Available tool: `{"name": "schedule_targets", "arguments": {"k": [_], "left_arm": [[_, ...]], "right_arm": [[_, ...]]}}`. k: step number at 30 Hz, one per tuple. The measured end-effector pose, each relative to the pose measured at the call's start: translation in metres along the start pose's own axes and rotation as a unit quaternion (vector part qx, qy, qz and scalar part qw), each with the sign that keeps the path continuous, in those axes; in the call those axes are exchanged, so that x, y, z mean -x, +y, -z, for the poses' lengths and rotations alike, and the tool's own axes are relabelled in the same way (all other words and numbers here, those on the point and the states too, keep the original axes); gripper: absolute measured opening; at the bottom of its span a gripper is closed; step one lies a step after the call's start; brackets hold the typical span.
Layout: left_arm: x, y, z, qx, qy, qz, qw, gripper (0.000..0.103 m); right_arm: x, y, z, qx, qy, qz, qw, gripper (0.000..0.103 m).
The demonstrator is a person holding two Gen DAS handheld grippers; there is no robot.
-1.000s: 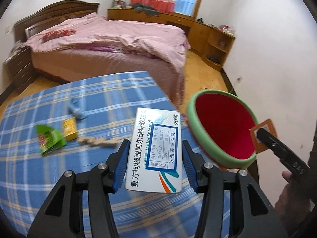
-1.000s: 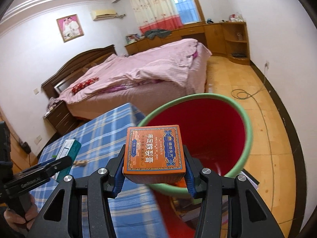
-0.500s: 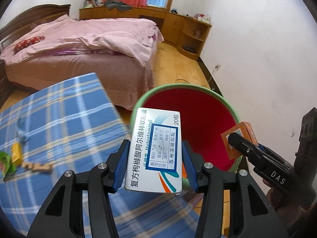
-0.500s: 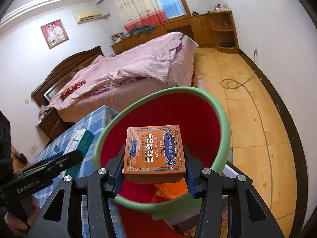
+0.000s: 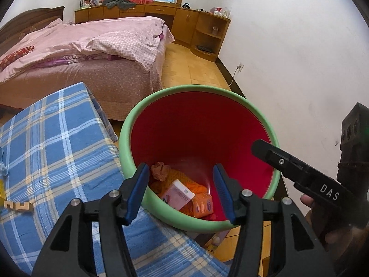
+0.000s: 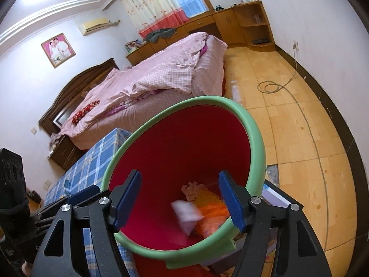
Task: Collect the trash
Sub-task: 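Move both open tools back over the remaining trash on the bed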
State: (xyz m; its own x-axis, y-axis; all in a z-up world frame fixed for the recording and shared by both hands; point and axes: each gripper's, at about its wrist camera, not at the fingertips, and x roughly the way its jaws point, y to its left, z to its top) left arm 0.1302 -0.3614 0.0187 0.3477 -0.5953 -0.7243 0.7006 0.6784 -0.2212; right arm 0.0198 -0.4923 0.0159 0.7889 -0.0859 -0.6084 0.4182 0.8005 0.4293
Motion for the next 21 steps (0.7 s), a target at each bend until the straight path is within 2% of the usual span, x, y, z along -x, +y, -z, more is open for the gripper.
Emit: {"name": "schedule_targets", "arguments": {"k": [11,21], "left_arm": [[0.032,0.016,0.008,0.016,-0.011,-0.013,0.9997,0.057],[0.078,0.054,0.023,0.036,-0.029,-0.050,0.9977,0.057]], "right_arm": [[0.024,0.015,0.003,-0.003,-0.013,-0.007,1.000,0.071],[0.036,0.061,0.020,0.026,-0.006,-0.032,0.999,0.071]]}}
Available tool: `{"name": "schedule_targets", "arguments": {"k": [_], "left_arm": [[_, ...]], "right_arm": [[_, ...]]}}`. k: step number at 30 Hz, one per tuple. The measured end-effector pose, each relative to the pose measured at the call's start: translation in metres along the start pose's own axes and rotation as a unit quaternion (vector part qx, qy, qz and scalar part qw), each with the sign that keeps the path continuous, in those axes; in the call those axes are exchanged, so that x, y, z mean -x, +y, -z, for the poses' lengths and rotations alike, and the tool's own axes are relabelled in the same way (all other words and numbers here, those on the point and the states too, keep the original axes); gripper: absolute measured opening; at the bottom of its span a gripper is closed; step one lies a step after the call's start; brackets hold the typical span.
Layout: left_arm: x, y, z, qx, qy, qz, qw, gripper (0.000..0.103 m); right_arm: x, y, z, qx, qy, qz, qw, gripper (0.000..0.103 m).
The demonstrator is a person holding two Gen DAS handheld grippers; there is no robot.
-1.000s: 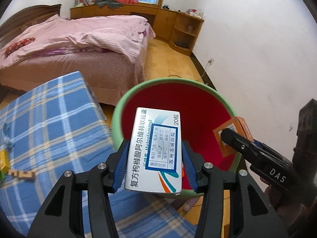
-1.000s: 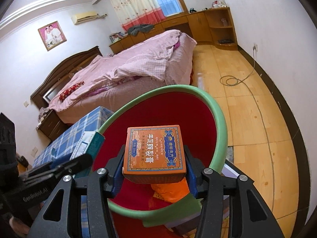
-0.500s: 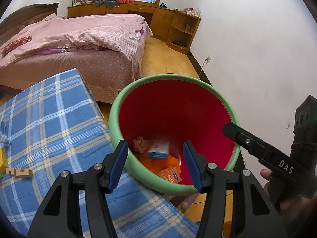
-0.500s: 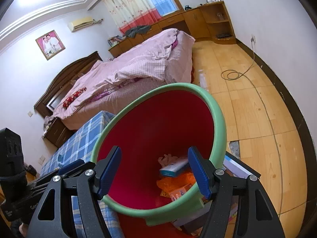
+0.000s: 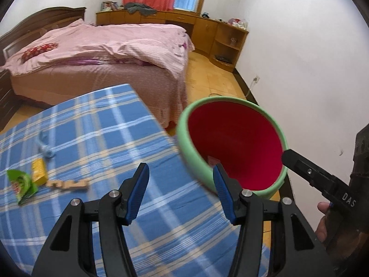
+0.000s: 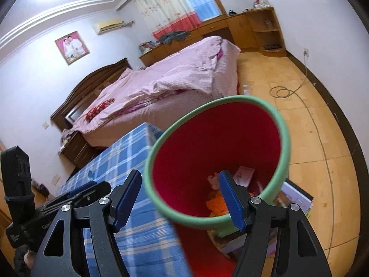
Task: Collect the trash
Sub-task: 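Move both open tools back over the remaining trash on the bed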
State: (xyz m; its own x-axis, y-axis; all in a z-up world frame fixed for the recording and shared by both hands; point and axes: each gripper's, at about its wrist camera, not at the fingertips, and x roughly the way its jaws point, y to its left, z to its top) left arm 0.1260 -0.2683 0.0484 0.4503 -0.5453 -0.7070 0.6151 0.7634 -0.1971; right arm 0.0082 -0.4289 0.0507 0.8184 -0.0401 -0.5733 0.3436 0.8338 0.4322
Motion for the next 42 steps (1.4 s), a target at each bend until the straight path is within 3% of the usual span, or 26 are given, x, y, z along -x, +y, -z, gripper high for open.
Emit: {"name": "schedule_targets", "arguments": {"k": [10,18,21,24,32,42], "left_arm": [[0.032,0.066,0.013,0.037,-0.015,-0.058,0.9975,0.058],[0.043,0.128,0.029,0.068,-0.013,-0.123,0.9900,0.058],[0.044,0.148,0.034,0.083,-0.006,-0.129,0.9881,0.058],[0.046,0.167,0.039,0.093,-0.005,-0.143,0.9853,0.058],[0.034,0.201,0.044,0.093,0.012,-0.172,0.9807,0.060],[-0.002,0.214,0.041,0.069,0.050,-0.187,0.9786,0.063]], "right_arm": [[-0.013,0.049,0.018,0.024,0.018,-0.025,0.999,0.071],[-0.031,0.086,0.033,0.052,0.030,-0.031,0.998,0.072],[-0.036,0.097,0.038,0.058,0.031,-0.029,0.997,0.082],[-0.043,0.105,0.043,0.063,0.030,-0.027,0.997,0.083],[-0.064,0.118,0.059,0.078,0.058,-0.035,0.995,0.083],[-0.076,0.116,0.064,0.074,0.073,-0.032,0.994,0.083]]}}
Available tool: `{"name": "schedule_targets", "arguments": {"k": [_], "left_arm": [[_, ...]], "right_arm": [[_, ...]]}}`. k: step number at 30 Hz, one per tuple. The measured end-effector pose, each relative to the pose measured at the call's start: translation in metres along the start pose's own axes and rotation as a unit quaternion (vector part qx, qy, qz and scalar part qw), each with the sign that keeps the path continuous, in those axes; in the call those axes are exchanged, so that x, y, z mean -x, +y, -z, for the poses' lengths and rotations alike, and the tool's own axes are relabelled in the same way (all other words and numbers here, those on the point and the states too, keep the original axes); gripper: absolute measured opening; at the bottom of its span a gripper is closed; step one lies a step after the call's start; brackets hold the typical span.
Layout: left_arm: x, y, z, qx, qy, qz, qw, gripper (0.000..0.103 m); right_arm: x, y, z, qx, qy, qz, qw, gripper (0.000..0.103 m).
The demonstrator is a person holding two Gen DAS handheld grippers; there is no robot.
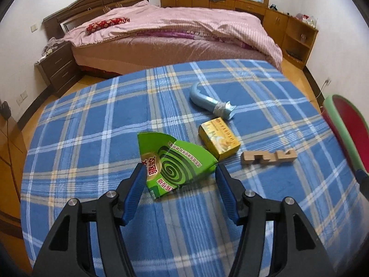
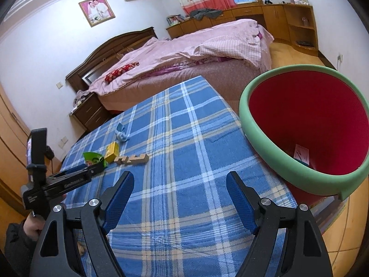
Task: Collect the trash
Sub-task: 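Grasp the green mosquito-coil packet with the left tool and lift it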
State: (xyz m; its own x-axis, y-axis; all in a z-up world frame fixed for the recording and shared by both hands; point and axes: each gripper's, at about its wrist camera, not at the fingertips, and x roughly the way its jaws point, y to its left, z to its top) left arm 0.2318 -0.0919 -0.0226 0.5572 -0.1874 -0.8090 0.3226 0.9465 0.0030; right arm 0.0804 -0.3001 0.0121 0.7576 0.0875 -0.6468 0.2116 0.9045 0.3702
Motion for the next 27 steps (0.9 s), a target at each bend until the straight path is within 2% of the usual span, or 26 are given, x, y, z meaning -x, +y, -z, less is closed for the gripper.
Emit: {"name": "schedule_targets", "arguments": {"k": [1,2,3,4,13,16,17,23,27], "left_arm": [[-0.004,0.000,0.000,0.000,0.006,0.001,1.0000,0.067],[-0.007,0.001,-0.001,0.002,0.010,0.003,0.9999,0.078],[-0.009,0.002,-0.001,0.007,0.013,0.009,0.9999,0.084],[-0.011,0.004,-0.001,0.011,0.016,0.013,0.9997,0.086],[-0.017,0.007,-0.009,0.030,0.016,-0.001,0.9994,0.086],[-0.016,0.010,-0.010,0.038,0.011,-0.007,0.9992,0.078],[-0.015,0.011,-0.010,0.040,0.008,-0.008,0.9992,0.071],[-0.005,0.021,-0.001,0.055,0.002,0.007,0.9984,0.071],[0.012,0.031,0.011,0.076,-0.017,-0.002,0.9969,0.071]], "right_arm": [[-0.001,0.000,0.000,0.000,0.001,0.000,1.000,0.083],[-0.001,0.000,0.001,0.000,0.002,-0.001,1.000,0.083],[-0.003,-0.001,0.001,0.000,0.003,-0.001,1.000,0.083],[-0.003,-0.001,0.001,-0.001,0.005,-0.002,1.000,0.083],[-0.011,0.002,0.003,0.002,0.016,-0.010,1.000,0.083],[-0.011,0.002,0.003,0.002,0.017,-0.011,1.000,0.083],[-0.012,0.002,0.003,0.002,0.017,-0.011,1.000,0.083],[-0.014,0.009,0.000,0.012,0.022,-0.009,1.000,0.083],[-0.020,0.021,-0.003,0.020,0.029,-0.011,0.999,0.083]]}}
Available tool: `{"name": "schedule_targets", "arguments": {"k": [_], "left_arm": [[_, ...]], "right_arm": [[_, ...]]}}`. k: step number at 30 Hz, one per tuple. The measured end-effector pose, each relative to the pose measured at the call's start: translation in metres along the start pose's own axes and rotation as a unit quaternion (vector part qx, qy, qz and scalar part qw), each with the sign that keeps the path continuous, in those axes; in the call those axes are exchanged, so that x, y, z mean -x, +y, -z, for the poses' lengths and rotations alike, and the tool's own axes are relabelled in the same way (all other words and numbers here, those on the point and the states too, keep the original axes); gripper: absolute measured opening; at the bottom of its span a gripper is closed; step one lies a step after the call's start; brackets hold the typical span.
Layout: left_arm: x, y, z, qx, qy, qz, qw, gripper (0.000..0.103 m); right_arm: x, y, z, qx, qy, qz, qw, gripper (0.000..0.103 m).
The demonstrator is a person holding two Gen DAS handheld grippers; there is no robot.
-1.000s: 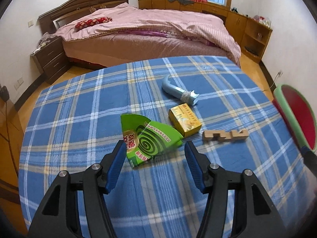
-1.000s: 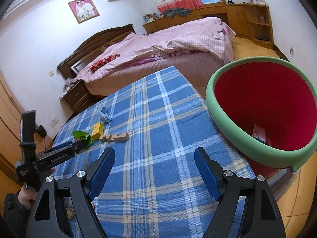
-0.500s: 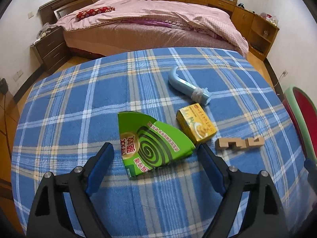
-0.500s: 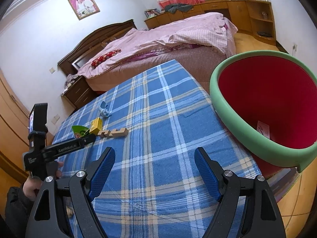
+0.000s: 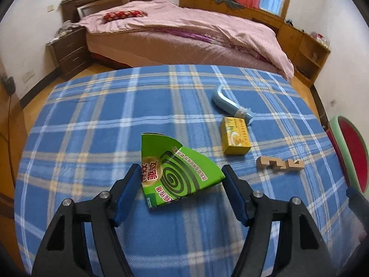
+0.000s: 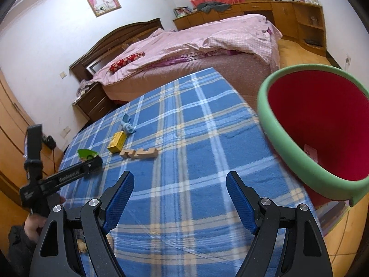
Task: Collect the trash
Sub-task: 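Grasp the green mosquito-coil packet with the left tool and lift it, then grasp the wooden block piece with the right tool while the left tool holds the green packet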
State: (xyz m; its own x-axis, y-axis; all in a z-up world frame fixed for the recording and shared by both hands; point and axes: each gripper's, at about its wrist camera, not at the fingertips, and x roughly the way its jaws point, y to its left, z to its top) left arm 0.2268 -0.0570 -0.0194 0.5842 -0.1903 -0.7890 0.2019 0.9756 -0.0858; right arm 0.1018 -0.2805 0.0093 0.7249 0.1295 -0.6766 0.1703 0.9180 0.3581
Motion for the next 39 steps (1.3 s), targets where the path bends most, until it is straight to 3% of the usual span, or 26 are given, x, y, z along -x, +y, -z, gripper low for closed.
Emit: {"name": "schedule_targets", "arguments": {"k": [12,25,32,39], "left_arm": [[0.019,0.040,0.007,0.065,-0.046,-0.025,0.9965,0.071],[0.016,0.055,0.010,0.093,-0.044,-0.015,0.9946,0.071],[0.015,0.058,0.010,0.099,-0.042,-0.008,0.9941,0.071],[0.014,0.059,0.011,0.100,-0.040,-0.004,0.9941,0.071]], "right_arm": [[-0.054,0.050,-0.006,0.010,0.054,0.005,0.998,0.083],[-0.100,0.092,-0.014,0.065,0.042,0.086,0.993,0.083],[-0.120,0.110,-0.014,0.118,0.053,0.147,0.981,0.083],[-0.124,0.110,-0.017,0.118,0.051,0.150,0.980,0.078]]}}
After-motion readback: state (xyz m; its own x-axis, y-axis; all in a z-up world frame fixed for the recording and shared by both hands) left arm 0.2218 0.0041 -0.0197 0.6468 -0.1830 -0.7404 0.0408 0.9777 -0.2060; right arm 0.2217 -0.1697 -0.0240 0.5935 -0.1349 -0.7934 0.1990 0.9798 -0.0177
